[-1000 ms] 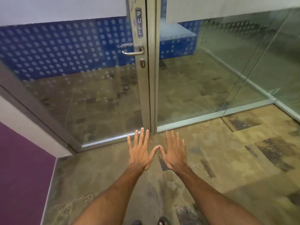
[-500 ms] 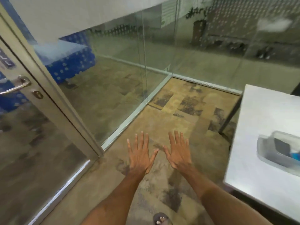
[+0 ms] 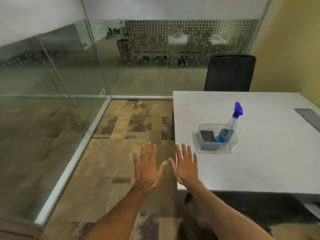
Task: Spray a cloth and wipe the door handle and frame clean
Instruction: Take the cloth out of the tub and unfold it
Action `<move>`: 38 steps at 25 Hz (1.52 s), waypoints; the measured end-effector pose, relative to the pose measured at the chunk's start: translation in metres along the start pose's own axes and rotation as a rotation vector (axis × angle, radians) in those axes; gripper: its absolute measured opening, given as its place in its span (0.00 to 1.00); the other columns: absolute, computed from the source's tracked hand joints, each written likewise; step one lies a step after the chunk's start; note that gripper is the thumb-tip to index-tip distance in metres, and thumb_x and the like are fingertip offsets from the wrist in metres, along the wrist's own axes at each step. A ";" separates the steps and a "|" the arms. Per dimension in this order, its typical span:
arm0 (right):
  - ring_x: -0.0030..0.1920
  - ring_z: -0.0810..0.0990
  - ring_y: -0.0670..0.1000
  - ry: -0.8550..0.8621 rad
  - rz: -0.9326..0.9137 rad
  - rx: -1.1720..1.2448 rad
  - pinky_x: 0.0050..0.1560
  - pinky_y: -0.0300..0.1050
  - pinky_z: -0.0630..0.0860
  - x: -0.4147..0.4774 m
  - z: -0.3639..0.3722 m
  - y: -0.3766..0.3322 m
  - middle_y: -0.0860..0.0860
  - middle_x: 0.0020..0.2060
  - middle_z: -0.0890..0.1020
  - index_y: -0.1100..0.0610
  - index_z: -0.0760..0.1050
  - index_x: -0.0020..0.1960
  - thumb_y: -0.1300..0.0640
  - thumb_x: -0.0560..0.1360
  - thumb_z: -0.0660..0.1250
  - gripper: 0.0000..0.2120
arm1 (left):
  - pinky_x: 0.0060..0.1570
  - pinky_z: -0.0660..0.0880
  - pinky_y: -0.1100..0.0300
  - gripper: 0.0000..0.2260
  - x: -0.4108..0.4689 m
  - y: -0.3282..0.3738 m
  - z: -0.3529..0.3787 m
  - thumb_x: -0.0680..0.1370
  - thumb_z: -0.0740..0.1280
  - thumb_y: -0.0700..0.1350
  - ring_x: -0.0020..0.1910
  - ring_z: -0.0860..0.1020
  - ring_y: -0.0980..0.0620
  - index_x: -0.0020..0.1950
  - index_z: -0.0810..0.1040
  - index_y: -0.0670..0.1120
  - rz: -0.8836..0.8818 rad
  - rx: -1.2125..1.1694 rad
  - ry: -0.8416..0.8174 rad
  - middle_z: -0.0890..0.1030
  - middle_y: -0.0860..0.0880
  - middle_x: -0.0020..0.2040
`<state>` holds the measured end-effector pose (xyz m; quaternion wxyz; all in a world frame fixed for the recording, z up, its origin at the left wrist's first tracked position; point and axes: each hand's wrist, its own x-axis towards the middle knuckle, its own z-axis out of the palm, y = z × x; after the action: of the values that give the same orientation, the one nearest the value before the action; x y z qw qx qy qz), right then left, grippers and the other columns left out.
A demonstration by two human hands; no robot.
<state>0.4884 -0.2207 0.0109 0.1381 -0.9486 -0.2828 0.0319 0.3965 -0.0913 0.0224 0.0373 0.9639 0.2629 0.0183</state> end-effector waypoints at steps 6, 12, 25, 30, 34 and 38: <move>0.77 0.38 0.57 -0.005 0.105 -0.030 0.75 0.59 0.38 0.036 -0.016 0.084 0.52 0.78 0.38 0.48 0.36 0.77 0.29 0.58 0.14 0.52 | 0.69 0.25 0.39 0.41 0.057 0.094 0.016 0.71 0.27 0.71 0.77 0.31 0.44 0.79 0.31 0.51 0.061 0.016 -0.011 0.27 0.48 0.76; 0.78 0.43 0.57 0.001 0.231 0.016 0.76 0.57 0.43 0.065 -0.021 0.141 0.53 0.79 0.44 0.50 0.42 0.78 0.29 0.53 0.11 0.59 | 0.69 0.25 0.38 0.42 0.102 0.159 0.031 0.64 0.17 0.71 0.78 0.33 0.42 0.76 0.29 0.56 0.134 0.023 -0.038 0.26 0.49 0.75; 0.69 0.68 0.57 0.006 0.420 0.128 0.69 0.52 0.69 0.158 -0.012 0.182 0.57 0.69 0.71 0.57 0.62 0.72 0.42 0.80 0.53 0.26 | 0.73 0.32 0.36 0.35 0.206 0.200 0.084 0.79 0.40 0.68 0.80 0.36 0.42 0.80 0.34 0.51 0.253 0.026 -0.181 0.35 0.46 0.81; 0.62 0.74 0.59 -0.051 0.472 0.178 0.60 0.51 0.73 0.190 -0.005 0.194 0.60 0.61 0.76 0.61 0.68 0.65 0.52 0.80 0.56 0.18 | 0.73 0.32 0.37 0.34 0.234 0.213 0.118 0.81 0.44 0.66 0.80 0.37 0.42 0.82 0.38 0.50 0.315 0.009 -0.256 0.37 0.46 0.82; 0.61 0.74 0.61 -0.151 0.523 0.236 0.57 0.53 0.74 0.213 0.001 0.207 0.62 0.61 0.75 0.61 0.66 0.66 0.55 0.79 0.57 0.18 | 0.73 0.33 0.38 0.35 0.246 0.219 0.135 0.82 0.47 0.64 0.80 0.38 0.42 0.82 0.38 0.49 0.324 -0.016 -0.275 0.38 0.46 0.82; 0.62 0.76 0.60 -0.265 0.526 0.271 0.61 0.55 0.75 0.235 0.010 0.204 0.60 0.61 0.77 0.59 0.65 0.69 0.52 0.78 0.58 0.21 | 0.73 0.31 0.39 0.36 0.249 0.221 0.144 0.82 0.51 0.63 0.80 0.38 0.42 0.82 0.37 0.50 0.328 -0.035 -0.250 0.38 0.45 0.82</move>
<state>0.7915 -0.2542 -0.0516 0.2122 -0.9497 -0.0367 0.2273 0.7305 -0.1632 -0.0987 0.0829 0.9878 0.0955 -0.0909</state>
